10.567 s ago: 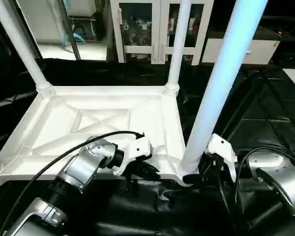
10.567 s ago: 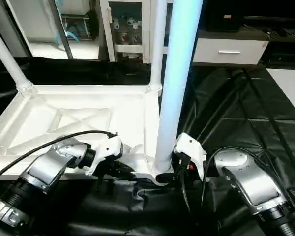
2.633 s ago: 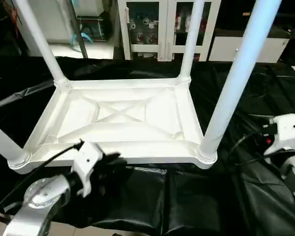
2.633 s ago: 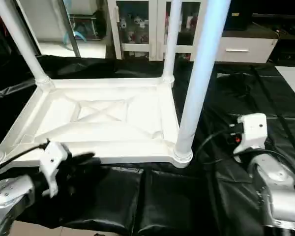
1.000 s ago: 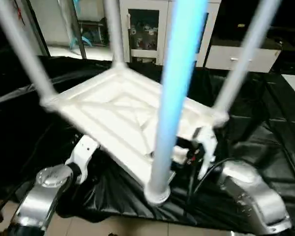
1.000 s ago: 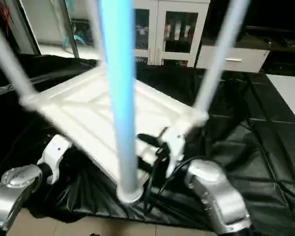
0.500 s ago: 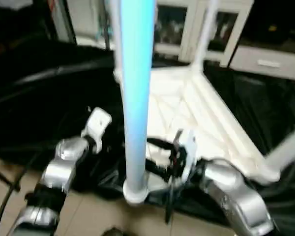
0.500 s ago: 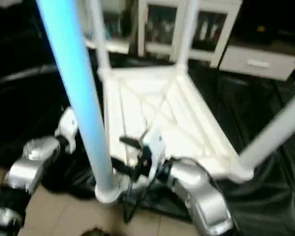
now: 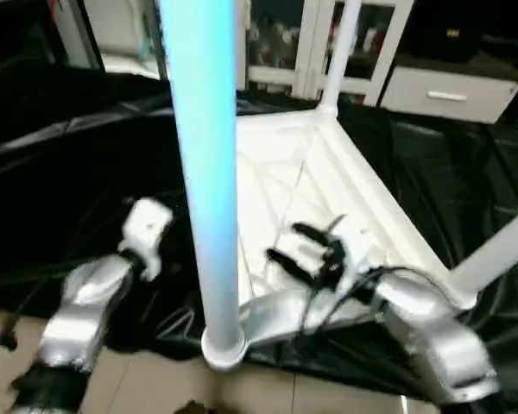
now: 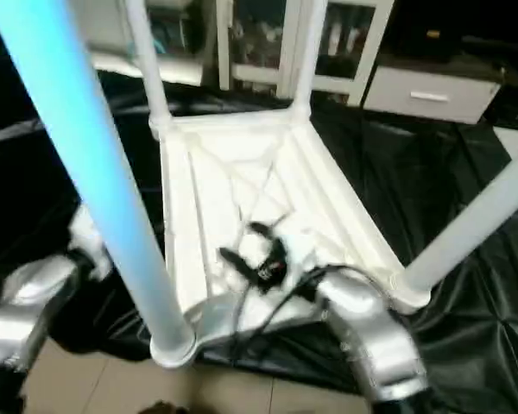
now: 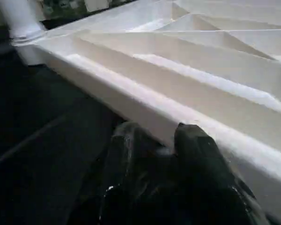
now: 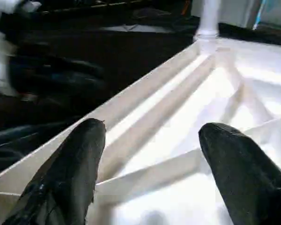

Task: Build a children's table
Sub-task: Rotate table base

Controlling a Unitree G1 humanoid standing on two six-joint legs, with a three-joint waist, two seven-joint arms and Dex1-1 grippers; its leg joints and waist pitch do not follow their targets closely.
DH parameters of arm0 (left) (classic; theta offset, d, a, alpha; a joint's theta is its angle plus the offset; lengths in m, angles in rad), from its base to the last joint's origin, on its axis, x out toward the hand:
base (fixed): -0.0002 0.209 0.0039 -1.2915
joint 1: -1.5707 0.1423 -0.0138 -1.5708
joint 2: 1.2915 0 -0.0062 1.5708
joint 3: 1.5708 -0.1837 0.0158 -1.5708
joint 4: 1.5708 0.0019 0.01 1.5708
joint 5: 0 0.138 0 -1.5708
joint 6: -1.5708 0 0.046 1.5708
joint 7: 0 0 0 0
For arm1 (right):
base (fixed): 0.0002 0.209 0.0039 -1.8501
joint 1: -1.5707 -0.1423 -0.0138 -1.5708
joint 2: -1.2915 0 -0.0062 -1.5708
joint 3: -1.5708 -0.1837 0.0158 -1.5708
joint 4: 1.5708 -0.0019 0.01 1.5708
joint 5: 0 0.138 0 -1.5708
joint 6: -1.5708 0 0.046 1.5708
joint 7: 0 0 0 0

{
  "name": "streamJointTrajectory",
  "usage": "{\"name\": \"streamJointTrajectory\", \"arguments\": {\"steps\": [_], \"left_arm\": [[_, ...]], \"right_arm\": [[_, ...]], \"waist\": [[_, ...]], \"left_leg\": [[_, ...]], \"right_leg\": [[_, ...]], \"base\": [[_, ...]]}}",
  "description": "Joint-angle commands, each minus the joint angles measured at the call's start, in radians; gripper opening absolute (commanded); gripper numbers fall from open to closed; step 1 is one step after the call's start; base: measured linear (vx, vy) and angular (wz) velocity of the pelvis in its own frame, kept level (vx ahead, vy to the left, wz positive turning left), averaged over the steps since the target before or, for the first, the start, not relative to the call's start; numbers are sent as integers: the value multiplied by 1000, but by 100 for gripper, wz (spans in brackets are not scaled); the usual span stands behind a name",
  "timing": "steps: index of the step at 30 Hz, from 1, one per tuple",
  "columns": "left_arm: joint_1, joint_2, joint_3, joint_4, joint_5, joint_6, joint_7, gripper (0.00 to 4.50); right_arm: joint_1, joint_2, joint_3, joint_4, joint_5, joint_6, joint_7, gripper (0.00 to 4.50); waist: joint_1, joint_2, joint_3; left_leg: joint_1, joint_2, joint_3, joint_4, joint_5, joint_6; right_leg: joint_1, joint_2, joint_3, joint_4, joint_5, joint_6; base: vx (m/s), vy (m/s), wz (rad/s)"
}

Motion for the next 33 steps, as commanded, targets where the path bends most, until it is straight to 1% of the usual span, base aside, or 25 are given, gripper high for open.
{"name": "streamJointTrajectory", "arguments": {"steps": [1,3,4,5,6,7,8,9,10,12,13,15,16,19,21,22,23,24,25,26,27,28,29,32,33], "left_arm": [[24,10,18,-65,-31,36,-15,156],[72,17,50,-139,-87,91,-25,156],[98,26,56,-175,-111,119,-37,156],[112,31,58,-195,-124,135,-46,156],[117,34,59,-200,-125,138,-48,156],[154,53,64,-229,-127,152,-62,156],[156,54,65,-231,-127,153,-62,156],[182,71,69,-251,-126,163,-72,156],[201,87,68,-276,-128,176,-84,156],[217,100,68,-302,-133,189,-94,156],[223,101,71,-310,-137,193,-94,156],[237,104,80,-334,-148,206,-92,156],[244,106,82,-347,-154,215,-92,156],[259,113,81,-379,-171,233,-98,156],[271,116,82,-404,-184,245,-103,156],[276,118,84,-415,-187,250,-102,156],[278,119,86,-419,-186,252,-100,156],[279,119,89,-421,-182,253,-96,156],[279,118,92,-421,-179,251,-92,156],[279,118,96,-423,-179,253,-86,156],[278,118,98,-426,-182,258,-81,156],[277,118,98,-428,-182,260,-80,156],[276,119,98,-433,-186,267,-80,156],[278,123,99,-437,-191,272,-81,156],[278,123,99,-437,-191,272,-81,156]], "right_arm": [[1,-32,-24,-48,29,23,41,355],[35,-114,-6,-115,45,41,133,355],[51,-151,8,-140,43,47,168,355],[60,-170,17,-152,41,49,185,355],[63,-177,19,-156,39,50,191,355],[83,-229,35,-182,35,56,232,355],[85,-233,36,-184,35,57,235,355],[104,-295,42,-204,28,64,279,355],[122,-349,40,-219,23,68,319,355],[142,-407,33,-232,22,71,359,355],[152,-437,24,-236,23,72,379,355],[164,-481,9,-243,32,87,408,355],[165,-493,6,-244,29,87,415,355],[160,-503,16,-236,6,74,417,355],[149,-496,52,-228,-22,55,399,355],[135,-481,81,-211,-60,39,369,355],[123,-470,101,-192,-98,18,343,355],[105,-451,127,-158,-157,-15,298,355],[88,-431,144,-127,-204,-31,254,355],[75,-415,159,-103,-241,-55,227,355],[65,-394,171,-83,-261,-76,213,355],[63,-388,172,-81,-262,-76,211,355],[49,-359,178,-64,-269,-76,189,355],[23,-322,193,-29,-296,-79,143,355],[23,-322,193,-29,-296,-79,143,355]], "waist": [[0,10,-58],[2,9,-54],[4,12,-50],[2,10,-50],[2,11,-51],[1,12,-51],[1,9,-51],[1,8,-50],[3,1,-50],[5,2,-48],[4,0,-47],[5,0,-47],[7,-3,-47],[4,-3,-48],[2,-5,-49],[2,-5,-49],[-2,-2,-51],[-1,-1,-52],[-6,-1,-50],[-6,-2,-50],[-4,-2,-52],[-5,-9,-52],[-3,-3,-52],[-5,-3,-51],[-6,-3,-50]], "left_leg": [[22,63,-18,-75,-215,23],[23,68,-19,-80,-251,15],[28,69,-18,-82,-288,7],[28,67,-18,-84,-299,4],[29,67,-18,-83,-305,2],[27,67,-20,-84,-311,0],[26,68,-21,-84,-309,1],[26,67,-20,-84,-306,4],[26,67,-19,-83,-302,9],[26,68,-19,-81,-297,21],[26,67,-18,-81,-300,26],[28,67,-18,-79,-305,28],[27,69,-19,-79,-300,31],[26,68,-19,-78,-295,33],[24,67,-20,-78,-284,33],[24,66,-20,-77,-281,34],[26,65,-19,-76,-270,31],[26,67,-19,-75,-268,26],[26,64,-17,-76,-272,15],[27,62,-16,-76,-280,11],[30,64,-15,-74,-283,4],[28,64,-15,-74,-286,7],[30,64,-16,-75,-288,11],[30,62,-16,-77,-298,5],[29,63,-17,-78,-310,-2]], "right_leg": [[33,-69,46,-67,-15,-211],[37,-68,46,-69,-55,-204],[31,-68,47,-75,-99,-196],[33,-67,47,-79,-124,-189],[31,-69,48,-79,-130,-190],[32,-68,48,-81,-141,-183],[34,-68,48,-82,-139,-178],[32,-68,49,-83,-142,-175],[35,-69,49,-83,-147,-172],[34,-70,51,-86,-153,-167],[34,-70,50,-86,-165,-171],[32,-72,50,-89,-187,-175],[33,-73,50,-88,-191,-176],[31,-71,48,-88,-198,-177],[32,-71,47,-86,-184,-179],[33,-70,47,-86,-179,-179],[30,-68,46,-84,-161,-186],[27,-68,46,-82,-156,-189],[25,-66,45,-83,-163,-195],[25,-65,45,-84,-171,-194],[26,-65,46,-82,-161,-192],[29,-65,46,-81,-157,-191],[28,-65,48,-80,-152,-187],[26,-63,47,-81,-163,-184],[27,-63,47,-81,-178,-181]], "base": [[0,0,0],[0,0,0],[0,0,0],[0,0,0],[0,0,0],[0,0,0],[0,0,0],[0,0,0],[0,0,0],[0,0,0],[0,0,0],[0,0,0],[0,0,0],[0,0,0],[0,0,0],[0,0,0],[0,0,0],[0,0,0],[0,0,0],[0,0,0],[0,0,0],[0,0,0],[0,0,0],[0,0,0],[0,0,0]]}}
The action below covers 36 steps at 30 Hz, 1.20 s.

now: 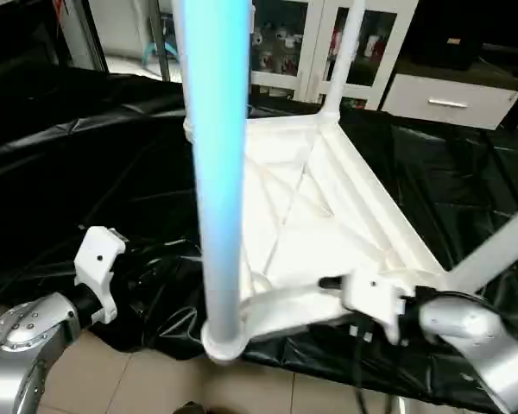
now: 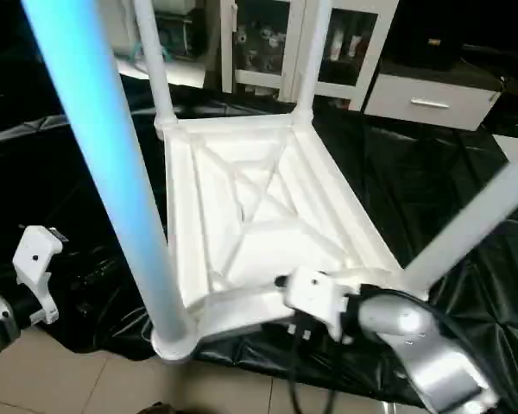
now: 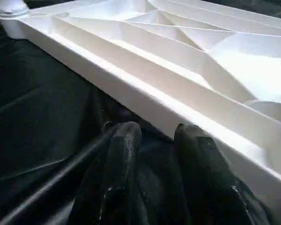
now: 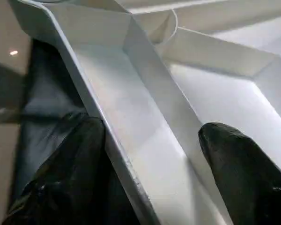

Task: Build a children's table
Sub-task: Rotate table base, then flip table

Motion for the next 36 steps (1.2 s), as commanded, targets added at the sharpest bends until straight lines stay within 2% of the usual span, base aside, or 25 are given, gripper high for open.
{"name": "streamJointTrajectory", "arguments": {"steps": [1,6,7,8,10,12,15,16,18,19,20,21,22,23,24,25,27,28,29,30,32,34,35,36], "left_arm": [[3,10,9,-24,-7,11,2,156],[-1,2,26,-20,4,1,30,156],[-6,0,30,-16,9,0,43,156],[-8,-1,32,-14,11,0,48,156],[-23,-4,47,3,26,-11,74,156],[-29,-6,56,9,29,-15,87,156],[-21,-5,61,-4,32,-3,100,156],[-19,-6,63,-8,33,-1,104,156],[-13,-12,70,-24,20,9,114,186],[-9,-25,80,-47,-6,31,124,191],[-3,-31,80,-73,-37,54,113,191],[5,-34,74,-106,-73,81,96,197],[11,-37,68,-131,-99,98,82,211],[15,-48,63,-162,-138,116,72,225],[20,-58,57,-200,-184,139,66,232],[28,-62,46,-240,-231,163,56,233],[34,-60,26,-271,-256,181,45,242],[27,-62,-6,-282,-241,191,48,261],[15,-67,-29,-283,-218,198,55,271],[10,-69,-32,-282,-212,202,61,273],[-9,-75,-37,-272,-187,211,84,287],[-24,-73,-39,-259,-159,209,104,304],[-29,-72,-40,-255,-149,210,113,316],[-42,-64,-44,-246,-129,217,136,314]], "right_arm": [[-43,31,0,64,-55,-20,-80,355],[-139,153,16,214,-142,-68,-236,355],[-166,178,14,248,-157,-73,-269,355],[-176,186,13,260,-163,-75,-280,355],[-245,260,3,337,-159,-86,-342,355],[-288,312,-1,387,-151,-99,-374,355],[-340,404,-4,470,-133,-134,-402,355],[-346,417,-4,480,-129,-143,-404,355],[-354,455,-25,502,-99,-155,-410,355],[-361,488,-49,521,-68,-159,-420,355],[-366,503,-60,528,-54,-165,-426,355],[-366,512,-72,522,-35,-162,-422,355],[-367,517,-81,518,-22,-163,-419,355],[-363,515,-91,500,-9,-166,-413,355],[-355,508,-104,477,5,-164,-401,355],[-340,490,-119,442,19,-157,-383,355],[-320,460,-136,406,31,-148,-359,355],[-282,411,-151,352,57,-122,-299,355],[-241,366,-159,293,86,-93,-233,355],[-228,352,-162,272,103,-78,-212,355],[-186,306,-169,204,151,-38,-149,355],[-149,261,-171,146,189,-10,-99,355],[-137,246,-172,129,200,-2,-85,355],[-103,205,-178,78,235,30,-46,381]], "waist": [[-5,8,-43],[-18,5,-38],[-21,5,-38],[-22,6,-38],[-27,6,-37],[-32,7,-39],[-34,1,-40],[-33,6,-41],[-31,7,-46],[-33,3,-50],[-27,4,-51],[-26,5,-54],[-25,-2,-56],[-22,1,-59],[-22,-6,-59],[-18,-2,-61],[-18,-6,-60],[-21,-18,-56],[-15,-11,-52],[-13,-11,-51],[-14,-12,-48],[-13,-16,-48],[-16,-15,-44],[-15,-17,-42]], "left_leg": [[25,58,-24,-85,-330,-12],[24,52,-28,-88,-400,-50],[28,53,-28,-86,-419,-57],[31,53,-28,-87,-429,-62],[33,51,-28,-86,-449,-66],[26,50,-32,-88,-444,-73],[30,53,-32,-90,-452,-76],[33,54,-31,-90,-450,-79],[35,54,-27,-89,-427,-81],[35,54,-23,-87,-408,-76],[33,55,-24,-89,-383,-76],[33,55,-24,-89,-366,-75],[31,56,-23,-88,-331,-70],[30,55,-21,-85,-282,-63],[31,54,-18,-83,-261,-57],[29,52,-16,-79,-220,-53],[26,51,-14,-77,-185,-40],[25,49,-11,-78,-197,-31],[26,51,-12,-79,-223,-28],[28,52,-12,-80,-241,-28],[26,53,-16,-86,-299,-39],[29,56,-18,-85,-325,-41],[25,54,-20,-88,-352,-42],[28,54,-20,-87,-371,-42]], "right_leg": [[19,-62,45,-80,-203,-178],[12,-64,45,-90,-332,-155],[7,-65,46,-91,-356,-152],[6,-64,47,-94,-373,-145],[1,-63,47,-95,-388,-144],[7,-63,44,-91,-382,-141],[1,-63,46,-87,-363,-143],[-1,-62,48,-86,-341,-145],[0,-58,49,-81,-268,-151],[1,-57,51,-74,-209,-167],[8,-56,48,-69,-170,-173],[8,-55,47,-65,-140,-176],[13,-52,44,-60,-82,-181],[17,-50,42,-52,-16,-187],[17,-49,42,-52,10,-189],[22,-49,41,-47,57,-194],[25,-47,39,-47,90,-186],[28,-46,40,-53,56,-177],[28,-50,43,-58,5,-159],[29,-50,44,-63,-24,-148],[27,-52,45,-71,-133,-135],[24,-53,46,-77,-178,-126],[25,-53,46,-84,-227,-118],[20,-56,47,-90,-282,-110]], "base": [[0,0,0],[0,0,0],[0,0,0],[0,0,0],[-25,-4,1],[0,0,0],[0,0,0],[0,0,0],[0,0,0],[0,0,0],[0,0,0],[71,15,1],[0,0,0],[0,0,0],[0,0,0],[0,0,0],[0,0,0],[0,0,0],[0,0,0],[0,0,0],[0,0,0],[0,0,0],[0,0,0],[0,0,0]]}}
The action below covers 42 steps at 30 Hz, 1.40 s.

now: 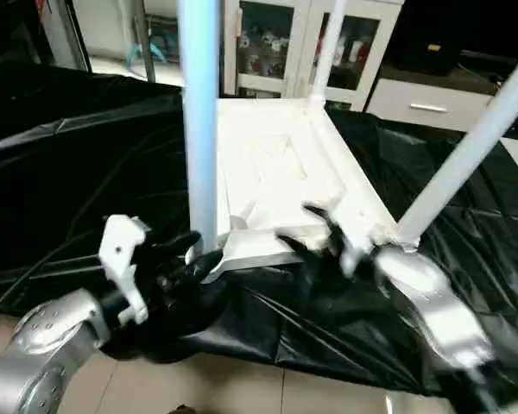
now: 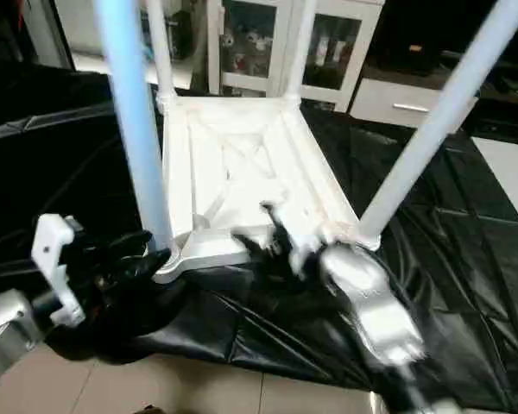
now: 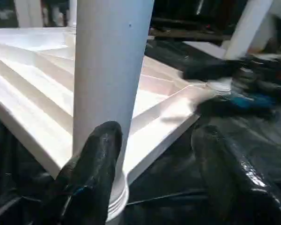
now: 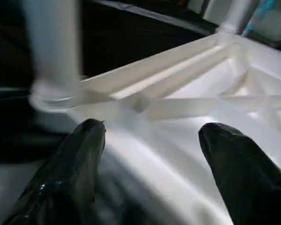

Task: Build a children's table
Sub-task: Flip table

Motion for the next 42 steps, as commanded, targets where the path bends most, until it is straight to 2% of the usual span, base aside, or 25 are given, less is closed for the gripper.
{"name": "streamJointTrajectory", "arguments": {"steps": [1,2,3,4,5,6,7,9,11,12,14,15,16,17,20,26,28,29,30,33,34,37,39,42], "left_arm": [[-38,10,-8,25,43,20,61,319],[-47,11,-9,31,49,25,76,341],[-56,15,-13,36,56,33,90,355],[-59,19,-16,37,61,38,92,355],[-68,31,-24,33,69,62,96,358],[-71,35,-26,26,65,78,97,369],[-72,40,-25,15,59,97,94,369],[-73,49,-16,-8,53,130,96,386],[-81,42,-8,-11,55,137,109,402],[-113,0,5,2,35,125,137,414],[-146,-35,5,21,36,91,160,443],[-166,-55,6,36,36,87,181,443],[-168,-57,6,38,36,87,183,448],[-183,-70,6,56,48,76,199,448],[-262,-122,-4,137,121,43,285,448],[-304,-184,-4,144,94,37,304,448],[-307,-191,-5,144,91,35,310,421],[-308,-204,-1,148,93,36,327,414],[-308,-207,1,148,93,37,331,414],[-302,-220,24,154,99,44,353,386],[-299,-219,31,154,108,43,363,375],[-293,-225,51,146,114,49,388,366],[-286,-229,60,135,108,57,402,332],[-279,-237,69,130,104,58,415,328]], "right_arm": [[40,-60,-25,-102,70,56,70,387],[55,-74,-28,-120,80,66,81,387],[66,-81,-34,-133,90,81,86,393],[70,-83,-37,-140,94,90,87,393],[89,-90,-44,-165,105,114,94,422],[98,-95,-45,-176,107,122,98,430],[108,-99,-45,-192,113,135,101,430],[125,-103,-39,-217,122,149,98,436],[133,-102,-38,-227,128,156,92,448],[141,-99,-36,-234,134,161,77,450],[144,-93,-33,-236,134,168,60,450],[145,-87,-31,-237,121,168,53,450],[145,-87,-31,-237,119,168,52,450],[145,-79,-32,-236,113,169,42,450],[144,-56,-25,-243,107,188,16,450],[160,-35,-7,-257,106,192,-13,450],[163,-26,-7,-253,95,185,-31,450],[168,-10,-12,-248,90,181,-53,450],[169,-7,-14,-248,90,181,-56,450],[171,7,-24,-250,94,191,-72,450],[172,9,-25,-251,93,191,-77,450],[176,13,-22,-254,91,190,-87,450],[180,19,-19,-253,88,188,-95,450],[182,31,-19,-246,86,188,-107,450]], "waist": [[3,17,-35],[4,21,-33],[1,15,-32],[0,15,-30],[-3,23,-34],[-4,22,-34],[-3,29,-35],[-9,26,-37],[-7,28,-38],[-6,25,-38],[-3,25,-39],[1,25,-40],[2,23,-41],[3,20,-42],[2,18,-46],[2,21,-48],[2,21,-48],[3,25,-49],[2,24,-48],[1,23,-45],[2,26,-44],[-2,23,-42],[-3,22,-41],[-3,21,-40]], "left_leg": [[26,54,-23,-90,-390,-48],[32,54,-24,-88,-420,-50],[30,52,-25,-87,-429,-50],[26,50,-28,-89,-434,-52],[26,50,-34,-89,-444,-63],[27,51,-34,-89,-444,-64],[28,51,-36,-90,-441,-64],[24,51,-37,-91,-437,-64],[25,52,-34,-90,-418,-57],[26,52,-32,-89,-409,-51],[27,52,-29,-87,-389,-49],[29,53,-28,-85,-381,-47],[25,51,-28,-85,-366,-44],[20,50,-28,-84,-347,-39],[19,49,-27,-81,-307,-33],[18,52,-27,-80,-273,-29],[18,51,-26,-79,-272,-29],[19,52,-26,-79,-276,-31],[18,52,-25,-80,-279,-31],[20,51,-26,-82,-318,-36],[21,52,-28,-83,-330,-40],[20,51,-29,-84,-353,-47],[20,51,-30,-85,-359,-48],[20,51,-31,-85,-368,-48]], "right_leg": [[21,-54,47,-92,-315,-110],[13,-54,47,-97,-348,-106],[13,-56,46,-98,-374,-106],[16,-59,45,-99,-407,-103],[15,-62,42,-102,-448,-95],[13,-61,43,-104,-446,-94],[12,-60,43,-100,-421,-102],[16,-57,41,-97,-379,-115],[15,-57,43,-94,-332,-132],[15,-56,43,-93,-315,-142],[16,-58,43,-94,-294,-154],[14,-59,44,-93,-277,-160],[19,-58,43,-90,-263,-160],[23,-58,43,-88,-250,-158],[25,-58,42,-85,-216,-153],[29,-60,41,-81,-157,-169],[29,-59,41,-80,-152,-174],[28,-60,41,-80,-154,-174],[28,-59,41,-81,-155,-174],[26,-59,41,-86,-205,-166],[25,-60,41,-88,-229,-158],[23,-59,41,-92,-271,-140],[22,-60,41,-94,-286,-136],[19,-60,41,-95,-305,-130]], "base": [[0,0,0],[0,0,0],[0,0,0],[0,0,0],[0,0,0],[0,0,0],[0,0,0],[0,0,0],[0,0,0],[0,0,0],[0,0,0],[0,0,0],[0,0,0],[0,0,0],[0,0,0],[0,0,0],[0,0,0],[0,0,0],[0,0,0],[0,0,0],[0,0,0],[0,0,0],[0,0,0],[0,0,0]]}}
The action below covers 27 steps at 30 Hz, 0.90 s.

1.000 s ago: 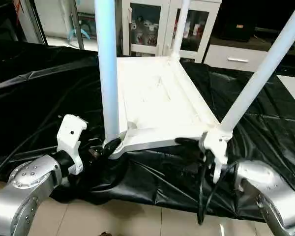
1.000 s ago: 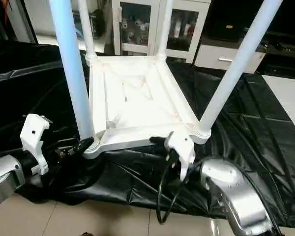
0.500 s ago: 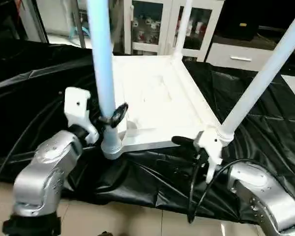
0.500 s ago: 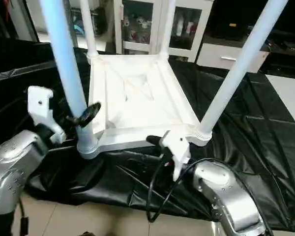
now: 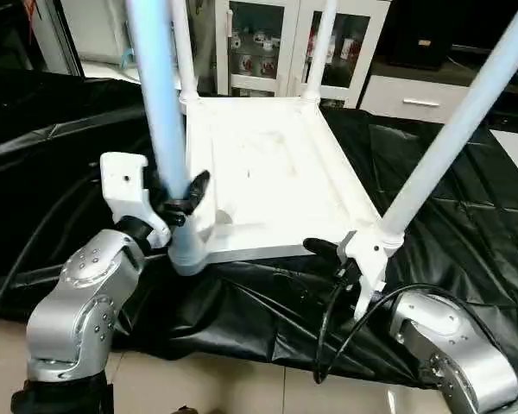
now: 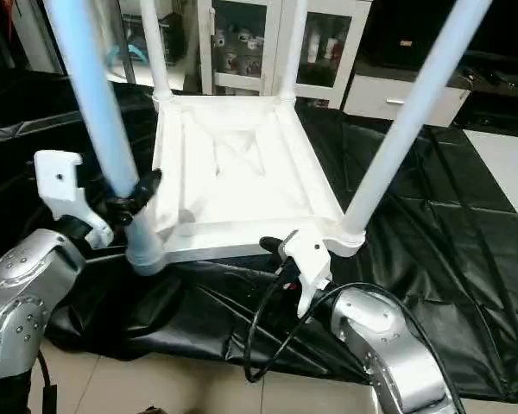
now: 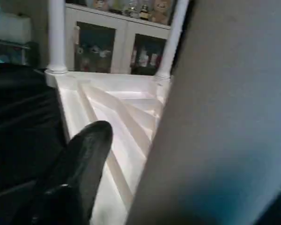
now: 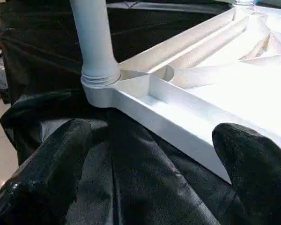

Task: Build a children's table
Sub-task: Flip table

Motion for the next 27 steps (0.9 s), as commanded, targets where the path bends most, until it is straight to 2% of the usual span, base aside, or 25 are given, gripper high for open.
{"name": "streamJointTrajectory", "arguments": {"steps": [1,3,5,8,13,15,16,17,19,21,23,24,26,27], "left_arm": [[9,-6,25,-9,7,17,25,322],[8,-23,40,-13,-10,22,38,289],[1,-66,78,-15,-65,30,63,285],[-8,-122,125,-12,-149,39,79,252],[0,-187,165,-14,-271,57,77,249],[3,-201,170,-16,-292,65,73,249],[12,-212,169,-21,-310,73,65,249],[14,-213,169,-21,-311,74,63,249],[18,-213,165,-23,-313,79,59,248],[24,-222,166,-26,-314,80,62,245],[26,-227,166,-27,-316,82,63,242],[26,-228,167,-28,-317,83,63,242],[29,-223,165,-31,-319,91,60,242],[29,-223,166,-31,-320,91,60,242]], "right_arm": [[3,3,-14,-2,-7,1,-13,450],[3,18,-22,3,7,14,-25,450],[-9,48,-44,40,16,62,-79,450],[-19,88,-78,86,18,92,-148,450],[-20,156,-131,104,94,133,-180,450],[-20,174,-144,104,115,148,-189,450],[-23,202,-169,105,149,175,-208,450],[-23,206,-173,106,153,179,-212,450],[-25,215,-183,108,164,189,-221,450],[-43,260,-240,140,206,220,-266,450],[-66,301,-295,171,250,234,-308,450],[-70,307,-304,176,257,236,-316,450],[-117,353,-381,218,334,237,-367,450],[-121,356,-386,221,340,237,-370,450]], "waist": [[5,8,-43],[5,7,-44],[5,7,-44],[5,4,-45],[4,5,-45],[5,7,-46],[6,4,-47],[8,8,-49],[9,9,-51],[9,9,-53],[8,8,-51],[7,8,-51],[6,7,-52],[6,8,-52]], "left_leg": [[15,51,-30,-85,-365,-48],[15,52,-30,-85,-362,-49],[13,50,-29,-85,-346,-50],[13,48,-28,-83,-345,-54],[10,47,-26,-81,-318,-38],[10,47,-26,-80,-304,-36],[9,48,-24,-80,-289,-36],[9,49,-25,-82,-273,-35],[9,50,-24,-81,-252,-38],[7,49,-22,-79,-221,-33],[7,47,-21,-80,-238,-34],[8,47,-20,-80,-239,-34],[8,48,-21,-81,-239,-40],[9,47,-22,-81,-240,-42]], "right_leg": [[18,-60,42,-90,-313,-128],[17,-60,42,-90,-302,-129],[18,-60,42,-88,-282,-138],[18,-60,42,-89,-287,-139],[19,-60,43,-87,-274,-130],[19,-59,42,-85,-263,-135],[19,-59,43,-85,-242,-138],[20,-58,42,-81,-216,-142],[22,-56,41,-77,-176,-142],[23,-55,40,-74,-125,-147],[23,-58,39,-76,-161,-144],[22,-58,41,-77,-164,-141],[21,-59,40,-75,-170,-134],[20,-59,39,-75,-174,-129]], "base": [[0,0,0],[0,0,0],[0,0,0],[0,0,0],[0,0,0],[0,0,0],[0,0,0],[0,0,0],[0,0,0],[0,0,0],[0,0,0],[0,0,0],[0,0,0],[0,0,0]]}}
